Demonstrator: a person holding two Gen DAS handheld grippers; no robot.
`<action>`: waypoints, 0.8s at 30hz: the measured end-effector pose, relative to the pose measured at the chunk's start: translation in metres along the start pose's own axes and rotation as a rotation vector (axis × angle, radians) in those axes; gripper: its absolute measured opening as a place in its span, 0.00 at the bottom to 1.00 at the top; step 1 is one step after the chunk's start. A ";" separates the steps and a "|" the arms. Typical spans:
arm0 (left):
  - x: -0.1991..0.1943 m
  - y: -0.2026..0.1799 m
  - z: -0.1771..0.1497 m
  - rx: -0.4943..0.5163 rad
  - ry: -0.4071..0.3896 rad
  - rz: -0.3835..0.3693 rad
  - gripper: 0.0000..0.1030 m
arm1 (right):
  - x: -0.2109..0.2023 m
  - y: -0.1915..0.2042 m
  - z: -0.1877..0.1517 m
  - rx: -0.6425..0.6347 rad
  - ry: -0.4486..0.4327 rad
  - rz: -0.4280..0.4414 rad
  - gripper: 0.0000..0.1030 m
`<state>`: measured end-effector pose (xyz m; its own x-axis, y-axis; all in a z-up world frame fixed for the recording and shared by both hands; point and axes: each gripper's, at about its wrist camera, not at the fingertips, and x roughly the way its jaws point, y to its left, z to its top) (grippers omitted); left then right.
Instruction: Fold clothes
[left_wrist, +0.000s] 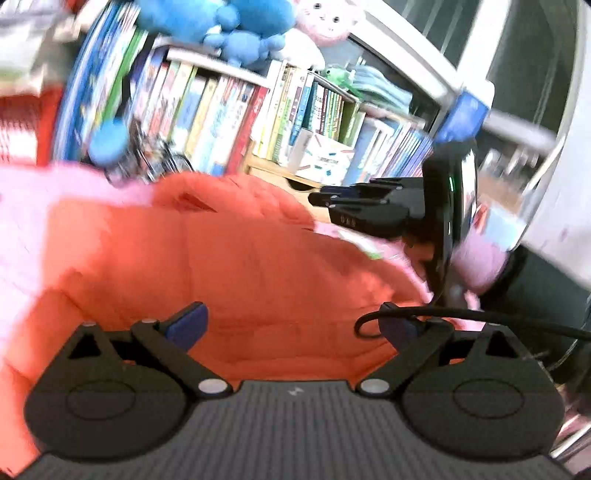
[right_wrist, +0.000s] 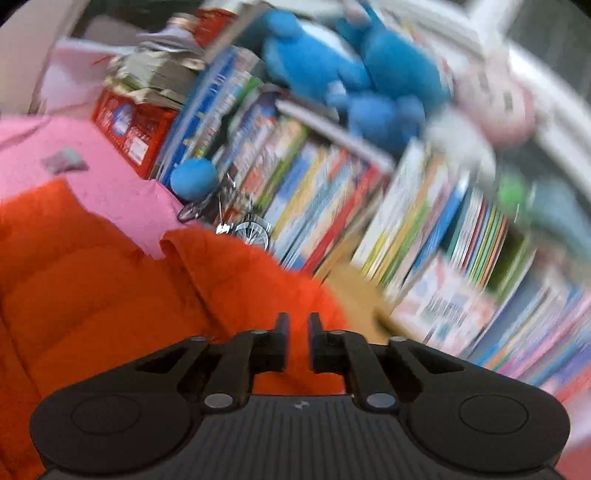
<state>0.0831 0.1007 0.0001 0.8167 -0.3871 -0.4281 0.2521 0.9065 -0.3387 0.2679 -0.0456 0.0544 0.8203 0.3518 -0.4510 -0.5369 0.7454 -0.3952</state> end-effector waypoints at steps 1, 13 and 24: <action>0.002 -0.001 -0.004 0.016 0.010 0.007 0.97 | 0.006 -0.007 0.001 0.079 0.029 0.033 0.33; 0.026 -0.005 -0.045 0.142 0.109 0.043 1.00 | 0.078 -0.033 0.015 0.369 0.085 0.052 0.83; 0.023 -0.001 -0.048 0.124 0.123 0.031 1.00 | 0.122 0.038 0.014 -0.055 0.204 0.156 0.65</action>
<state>0.0767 0.0823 -0.0497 0.7573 -0.3696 -0.5384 0.2965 0.9292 -0.2208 0.3508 0.0333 -0.0048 0.6733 0.3344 -0.6594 -0.6681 0.6571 -0.3491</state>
